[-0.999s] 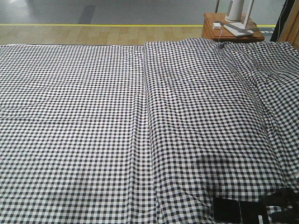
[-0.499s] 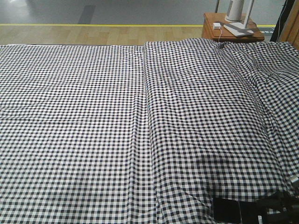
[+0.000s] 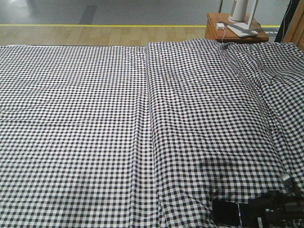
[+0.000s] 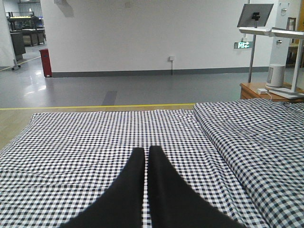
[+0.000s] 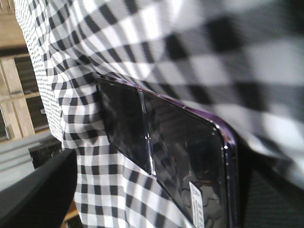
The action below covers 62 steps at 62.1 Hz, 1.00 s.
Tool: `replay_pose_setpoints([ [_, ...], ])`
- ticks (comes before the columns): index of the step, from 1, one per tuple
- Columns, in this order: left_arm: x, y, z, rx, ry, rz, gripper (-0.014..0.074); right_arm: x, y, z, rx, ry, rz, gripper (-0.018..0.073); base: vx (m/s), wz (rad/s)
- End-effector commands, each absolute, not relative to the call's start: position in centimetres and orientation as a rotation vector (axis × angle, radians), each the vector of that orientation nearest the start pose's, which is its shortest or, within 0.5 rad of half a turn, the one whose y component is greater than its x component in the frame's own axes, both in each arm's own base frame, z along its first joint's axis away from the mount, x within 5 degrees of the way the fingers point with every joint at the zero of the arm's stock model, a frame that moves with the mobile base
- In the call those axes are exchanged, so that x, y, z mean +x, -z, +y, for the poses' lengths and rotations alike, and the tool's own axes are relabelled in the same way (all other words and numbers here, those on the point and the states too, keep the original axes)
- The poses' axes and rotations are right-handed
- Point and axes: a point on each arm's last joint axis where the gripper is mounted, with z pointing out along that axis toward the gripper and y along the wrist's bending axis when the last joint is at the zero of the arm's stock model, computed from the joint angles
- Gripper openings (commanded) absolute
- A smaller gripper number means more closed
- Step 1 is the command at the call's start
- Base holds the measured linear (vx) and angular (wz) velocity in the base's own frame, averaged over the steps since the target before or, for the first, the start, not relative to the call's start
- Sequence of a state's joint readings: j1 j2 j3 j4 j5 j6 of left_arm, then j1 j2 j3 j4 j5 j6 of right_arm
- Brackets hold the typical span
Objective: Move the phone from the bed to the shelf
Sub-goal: 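Lower the right gripper onto the black phone and close on it, then lift the black phone off the bed with the right gripper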
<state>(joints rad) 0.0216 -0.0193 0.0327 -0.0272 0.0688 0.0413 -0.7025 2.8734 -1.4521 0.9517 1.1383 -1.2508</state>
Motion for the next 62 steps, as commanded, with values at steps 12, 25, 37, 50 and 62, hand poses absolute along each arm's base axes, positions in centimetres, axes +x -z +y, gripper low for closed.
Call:
replay_pose_setpoints([
  [12, 5.4, -21.3, 0.1, -0.019, -0.014, 1.459, 0.0001, 31.2, 9.8, -13.8, 0.243, -1.672, 2.606, 0.0571, 0.0, 0.0],
  [25, 5.4, -21.3, 0.1, -0.019, -0.014, 1.459, 0.0001, 30.9, 9.9, -13.8, 0.222, -1.674, 2.634, 0.0375, 0.0, 0.0],
  [37, 5.4, -21.3, 0.1, -0.019, -0.014, 1.459, 0.0001, 30.8, 9.9, -13.8, 0.214, -1.674, 2.638, 0.0045, 0.0, 0.0],
  [50, 5.4, -21.3, 0.1, -0.019, -0.014, 1.459, 0.0001, 31.3, 8.9, -14.2, 0.184, -1.641, 2.631, -0.0012, 0.0, 0.0],
  [62, 5.4, -21.3, 0.1, -0.019, -0.014, 1.459, 0.0001, 32.1, 6.6, -14.7, 0.132, -1.583, 2.607, -0.0004, 0.0, 0.0],
])
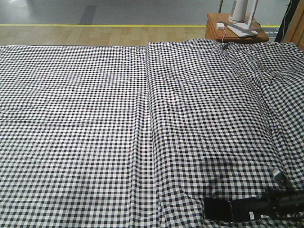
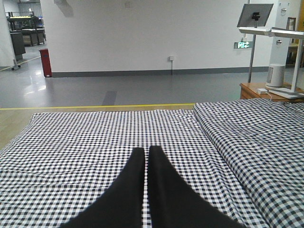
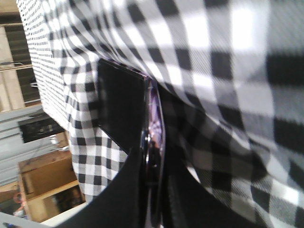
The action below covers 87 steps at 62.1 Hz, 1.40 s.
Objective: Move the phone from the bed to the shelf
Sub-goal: 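Lift the black phone off the bed with the right gripper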
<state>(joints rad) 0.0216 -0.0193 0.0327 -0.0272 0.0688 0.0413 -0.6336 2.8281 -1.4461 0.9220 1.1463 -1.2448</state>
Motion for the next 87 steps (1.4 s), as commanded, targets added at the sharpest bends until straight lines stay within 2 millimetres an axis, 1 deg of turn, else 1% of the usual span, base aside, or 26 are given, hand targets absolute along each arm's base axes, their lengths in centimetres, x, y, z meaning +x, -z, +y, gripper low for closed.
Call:
replay_pose_setpoints([
  [1, 5.4, -21.3, 0.1, -0.019, -0.014, 1.459, 0.0001, 32.1, 6.4, -14.7, 0.127, -1.581, 2.604, -0.0004, 0.0, 0.0],
  [13, 5.4, -21.3, 0.1, -0.019, -0.014, 1.459, 0.0001, 31.5, 4.0, -14.1, 0.07, -1.563, 2.564, -0.0003, 0.0, 0.0],
  [18, 5.4, -21.3, 0.1, -0.019, -0.014, 1.459, 0.0001, 31.5, 2.9, -13.9, 0.079, -1.555, 2.539, -0.0003, 0.0, 0.0],
  [25, 5.4, -21.3, 0.1, -0.019, -0.014, 1.459, 0.0001, 31.5, 0.8, -13.7, 0.069, -1.528, 2.523, -0.0003, 0.0, 0.0],
  [36, 5.4, -21.3, 0.1, -0.019, -0.014, 1.459, 0.0001, 31.7, -3.3, -13.8, 0.019, -1.443, 2.492, -0.0003, 0.0, 0.0],
  [42, 5.4, -21.3, 0.1, -0.019, -0.014, 1.459, 0.0001, 31.8, -6.0, -13.7, 0.011, -1.388, 2.451, -0.0003, 0.0, 0.0],
  [50, 5.4, -21.3, 0.1, -0.019, -0.014, 1.459, 0.0001, 31.8, -9.4, -12.9, -0.037, -1.325, 2.422, -0.0003, 0.0, 0.0],
  [59, 5.4, -21.3, 0.1, -0.019, -0.014, 1.459, 0.0001, 32.4, -14.2, -10.6, -0.185, -1.236, 2.409, -0.0003, 0.0, 0.0],
  [68, 5.4, -21.3, 0.1, -0.019, -0.014, 1.459, 0.0001, 32.8, -19.3, -7.2, -0.344, -1.161, 2.345, -0.0003, 0.0, 0.0],
  [70, 5.4, -21.3, 0.1, -0.019, -0.014, 1.459, 0.0001, 32.7, -20.2, -6.5, -0.37, -1.151, 2.335, -0.0003, 0.0, 0.0],
  [73, 5.4, -21.3, 0.1, -0.019, -0.014, 1.459, 0.0001, 32.5, -21.8, -5.2, -0.428, -1.129, 2.312, -0.0003, 0.0, 0.0],
  [80, 5.4, -21.3, 0.1, -0.019, -0.014, 1.459, 0.0001, 31.8, -25.0, -2.5, -0.562, -1.082, 2.255, -0.0003, 0.0, 0.0],
  [87, 5.4, -21.3, 0.1, -0.019, -0.014, 1.459, 0.0001, 30.3, -28.4, 0.1, -0.687, -1.03, 2.187, -0.0003, 0.0, 0.0],
])
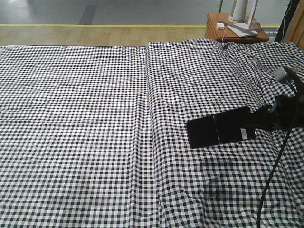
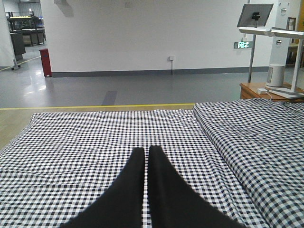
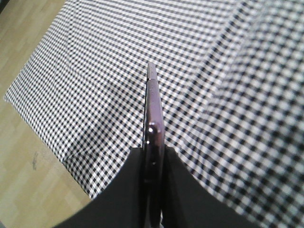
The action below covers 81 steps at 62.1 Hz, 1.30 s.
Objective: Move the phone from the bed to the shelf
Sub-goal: 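Lift the black phone off the bed with the right gripper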
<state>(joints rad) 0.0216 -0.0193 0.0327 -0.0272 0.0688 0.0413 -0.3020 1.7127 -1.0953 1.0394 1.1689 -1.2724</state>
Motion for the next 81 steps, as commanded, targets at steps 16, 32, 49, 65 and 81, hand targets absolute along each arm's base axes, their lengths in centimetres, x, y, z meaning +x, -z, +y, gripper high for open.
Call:
replay_pose_setpoints([
  [16, 5.4, -21.3, 0.1, -0.019, -0.014, 1.459, 0.0001, 25.5, -34.2, 5.8, -0.975, -0.95, 2.031, -0.0003, 0.0, 0.0],
  [32, 5.4, -21.3, 0.1, -0.019, -0.014, 1.459, 0.0001, 21.9, -36.3, 10.3, -1.168, -1.011, 1.92, -0.0003, 0.0, 0.0],
  [49, 5.4, -21.3, 0.1, -0.019, -0.014, 1.459, 0.0001, 19.5, -36.6, 14.2, -1.33, -1.135, 1.855, -0.0003, 0.0, 0.0],
  [65, 5.4, -21.3, 0.1, -0.019, -0.014, 1.459, 0.0001, 18.2, -36.6, 15.8, -1.416, -1.182, 1.816, -0.0003, 0.0, 0.0],
  [81, 5.4, -21.3, 0.1, -0.019, -0.014, 1.459, 0.0001, 18.2, -36.6, 15.8, -1.422, -1.178, 1.808, -0.0003, 0.0, 0.0],
])
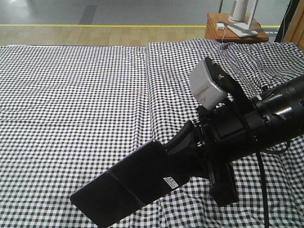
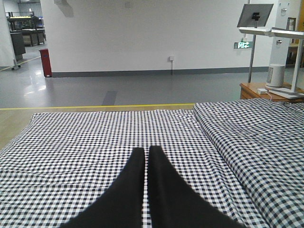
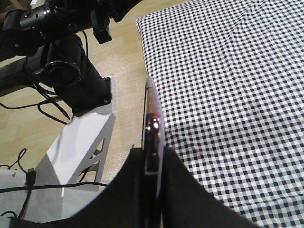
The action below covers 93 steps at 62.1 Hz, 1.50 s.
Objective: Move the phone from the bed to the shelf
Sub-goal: 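Lift the black phone off the bed with the right gripper, then turn the base away from the bed holding the phone in the right gripper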
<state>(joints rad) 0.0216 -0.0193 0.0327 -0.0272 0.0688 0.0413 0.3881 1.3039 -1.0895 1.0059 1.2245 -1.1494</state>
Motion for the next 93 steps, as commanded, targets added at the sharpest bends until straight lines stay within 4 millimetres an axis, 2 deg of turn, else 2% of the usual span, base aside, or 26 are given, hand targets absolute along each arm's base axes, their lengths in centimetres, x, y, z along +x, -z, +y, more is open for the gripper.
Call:
replay_pose_setpoints([
  [1, 5.41, -21.26, 0.12, -0.019, -0.014, 1.459, 0.0001, 18.21, -36.57, 15.79, -1.422, -1.178, 1.808, -0.0003, 0.0, 0.0],
  [60, 5.41, -21.26, 0.12, -0.019, -0.014, 1.459, 0.0001, 18.22, -36.57, 15.79, -1.421, -1.177, 1.809, -0.0002, 0.0, 0.02],
  [93, 5.41, -21.26, 0.12, -0.019, -0.014, 1.459, 0.0001, 18.22, -36.57, 15.79, -1.421, -1.177, 1.809, -0.0002, -0.08, 0.32],
])
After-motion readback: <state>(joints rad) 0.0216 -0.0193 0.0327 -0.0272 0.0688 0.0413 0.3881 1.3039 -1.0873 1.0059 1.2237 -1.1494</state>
